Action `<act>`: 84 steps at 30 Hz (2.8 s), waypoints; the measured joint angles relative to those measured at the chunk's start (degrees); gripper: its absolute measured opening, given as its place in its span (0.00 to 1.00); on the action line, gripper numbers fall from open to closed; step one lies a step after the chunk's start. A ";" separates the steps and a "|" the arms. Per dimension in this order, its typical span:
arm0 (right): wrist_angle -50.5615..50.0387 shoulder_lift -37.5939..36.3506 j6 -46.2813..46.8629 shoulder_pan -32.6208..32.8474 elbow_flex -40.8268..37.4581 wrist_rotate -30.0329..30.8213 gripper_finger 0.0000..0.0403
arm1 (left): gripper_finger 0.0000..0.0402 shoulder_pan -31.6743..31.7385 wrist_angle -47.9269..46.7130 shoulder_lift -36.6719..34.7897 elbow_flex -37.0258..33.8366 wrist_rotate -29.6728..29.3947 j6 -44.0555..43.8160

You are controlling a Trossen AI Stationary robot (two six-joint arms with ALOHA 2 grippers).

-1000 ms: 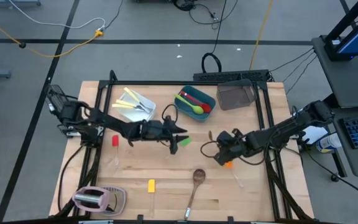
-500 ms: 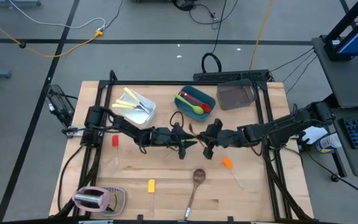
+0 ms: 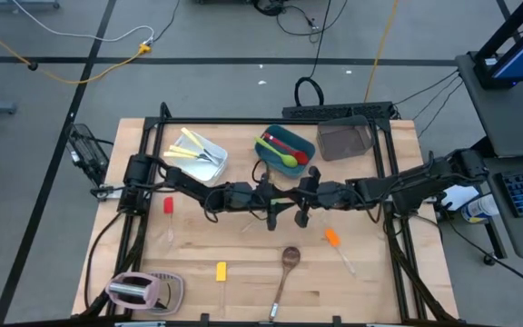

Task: Pick & Place Kitchen Items
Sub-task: Put the gold serving spoon into the blue bin

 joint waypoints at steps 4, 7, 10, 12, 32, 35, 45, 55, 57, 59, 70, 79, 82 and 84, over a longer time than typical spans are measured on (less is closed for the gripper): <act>-2.00 0.00 0.13 -0.07 0.00 0.17 0.00 | 0.35 0.38 0.02 0.00 0.00 -0.12 1.44; -2.08 0.36 -0.19 -0.69 -0.02 0.67 0.00 | 0.35 1.84 0.52 -0.02 0.13 -1.69 5.56; -1.53 1.05 -1.65 -2.88 -0.02 1.19 0.00 | 0.35 4.43 -0.21 0.00 1.11 -3.44 8.63; -1.04 1.86 -1.90 -4.76 0.02 1.60 0.00 | 0.35 6.46 -0.82 0.00 1.66 -3.02 8.42; -9.58 1.33 6.08 -5.22 -9.91 -7.02 0.29 | 0.35 9.42 -12.81 -0.09 2.01 11.93 4.45; -9.36 1.83 8.91 -5.18 -13.22 -7.10 0.35 | 0.35 9.42 -12.81 -0.09 2.01 11.87 4.45; -1.34 1.86 11.69 -5.19 -22.18 -6.68 0.38 | 0.35 9.42 -12.77 -0.09 1.99 11.82 4.48; 1.70 1.86 10.29 -5.24 -23.91 -6.39 0.05 | 0.35 9.42 -11.79 -0.09 1.96 11.98 1.28; 3.66 1.95 9.63 -5.25 -24.07 -6.82 0.04 | 0.35 9.15 -11.83 -0.09 1.96 12.98 0.72; 7.31 2.12 8.96 -5.23 -24.20 -7.41 0.06 | 0.35 8.71 -11.84 -0.09 1.94 13.28 0.07; 31.85 -5.00 -1.09 -5.88 -24.00 0.55 0.04 | 0.35 3.79 -4.28 -0.08 1.89 13.43 0.49; 36.85 -14.99 -9.70 -6.10 -24.02 -4.27 0.04 | 0.35 1.05 -3.62 -8.04 1.88 11.91 9.26; 44.66 -15.08 -11.42 -6.05 -24.02 -11.02 0.05 | 0.35 1.10 -3.57 -9.76 1.92 11.89 11.69; 48.28 -13.88 -12.35 -6.05 -24.00 -13.83 0.05 | 0.35 1.11 -3.42 -10.05 1.92 11.86 12.14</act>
